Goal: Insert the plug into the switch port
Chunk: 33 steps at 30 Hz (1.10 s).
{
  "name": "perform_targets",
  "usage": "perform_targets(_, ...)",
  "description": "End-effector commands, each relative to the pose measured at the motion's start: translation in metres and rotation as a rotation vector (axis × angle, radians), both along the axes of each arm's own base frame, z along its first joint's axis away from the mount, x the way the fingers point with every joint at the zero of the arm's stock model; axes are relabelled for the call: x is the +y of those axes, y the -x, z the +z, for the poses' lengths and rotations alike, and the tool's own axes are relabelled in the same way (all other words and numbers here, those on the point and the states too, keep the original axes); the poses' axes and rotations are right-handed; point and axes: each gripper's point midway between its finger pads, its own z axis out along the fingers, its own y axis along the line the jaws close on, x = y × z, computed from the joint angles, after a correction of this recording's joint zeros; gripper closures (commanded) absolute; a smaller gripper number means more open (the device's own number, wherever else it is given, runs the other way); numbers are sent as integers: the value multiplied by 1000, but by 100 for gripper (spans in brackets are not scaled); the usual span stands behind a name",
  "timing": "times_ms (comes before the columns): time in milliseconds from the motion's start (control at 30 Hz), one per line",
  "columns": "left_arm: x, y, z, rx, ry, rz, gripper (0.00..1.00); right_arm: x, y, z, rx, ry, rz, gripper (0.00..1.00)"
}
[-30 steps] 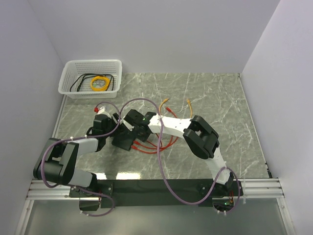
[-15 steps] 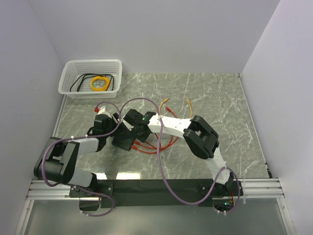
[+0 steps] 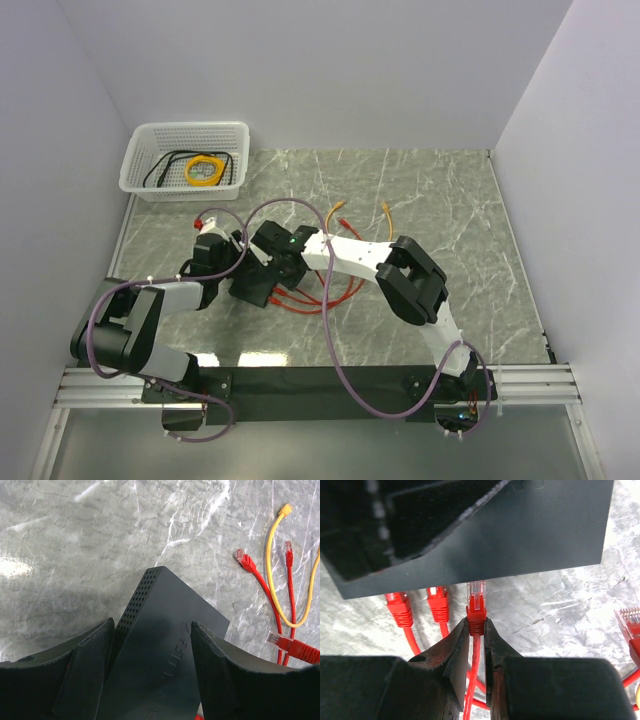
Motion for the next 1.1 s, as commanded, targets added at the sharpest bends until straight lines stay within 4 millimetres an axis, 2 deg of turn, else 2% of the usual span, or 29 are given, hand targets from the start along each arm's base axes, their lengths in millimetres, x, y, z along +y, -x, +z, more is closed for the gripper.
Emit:
perform_targets(0, -19, 11, -6, 42, 37, -63, 31, 42, 12, 17, -8, -111, 111, 100)
perform_targets(467, -17, 13, -8, 46, 27, -63, 32, 23, 0, -15, -23, 12, 34, 100)
perform_targets(633, -18, 12, -8, 44, 30, -65, 32, 23, 3, -11, -16, 2, 42, 100)
perform_targets(1067, -23, 13, -8, 46, 33, -74, 32, 46, 9, 1, 5, -46, 88, 100)
